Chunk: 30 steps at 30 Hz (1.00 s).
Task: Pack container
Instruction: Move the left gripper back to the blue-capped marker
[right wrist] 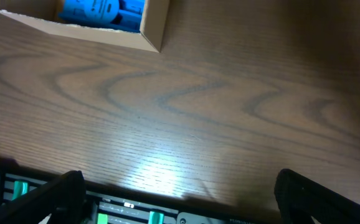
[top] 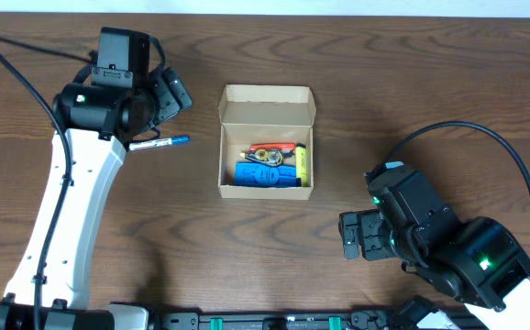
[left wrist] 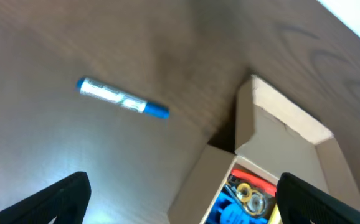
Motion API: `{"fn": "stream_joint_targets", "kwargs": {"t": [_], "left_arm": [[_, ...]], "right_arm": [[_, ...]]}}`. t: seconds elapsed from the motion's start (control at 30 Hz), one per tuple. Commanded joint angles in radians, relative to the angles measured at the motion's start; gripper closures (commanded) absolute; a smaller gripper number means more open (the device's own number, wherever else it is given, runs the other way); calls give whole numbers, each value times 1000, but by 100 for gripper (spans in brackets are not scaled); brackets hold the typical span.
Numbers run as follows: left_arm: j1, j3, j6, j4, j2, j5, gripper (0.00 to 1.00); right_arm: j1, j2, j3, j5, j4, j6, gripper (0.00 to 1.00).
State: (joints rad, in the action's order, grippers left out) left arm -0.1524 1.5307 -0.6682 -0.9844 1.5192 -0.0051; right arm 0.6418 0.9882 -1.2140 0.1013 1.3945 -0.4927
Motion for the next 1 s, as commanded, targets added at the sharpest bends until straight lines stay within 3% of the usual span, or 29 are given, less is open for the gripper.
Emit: {"fn": "stream_joint_targets", "kwargs": {"t": [0.0, 0.2, 0.77, 0.97], "left_arm": [[3, 2, -325, -45, 34, -62, 4], [16, 3, -487, -55, 159, -56, 4], [108, 3, -528, 50, 504, 36, 4], [108, 3, -620, 77, 561, 35, 4]], "right_arm": [[8, 0, 0, -1, 1, -7, 1], [8, 0, 0, 0, 1, -8, 1], [8, 0, 0, 0, 1, -8, 1], [8, 0, 0, -1, 1, -7, 1]]}}
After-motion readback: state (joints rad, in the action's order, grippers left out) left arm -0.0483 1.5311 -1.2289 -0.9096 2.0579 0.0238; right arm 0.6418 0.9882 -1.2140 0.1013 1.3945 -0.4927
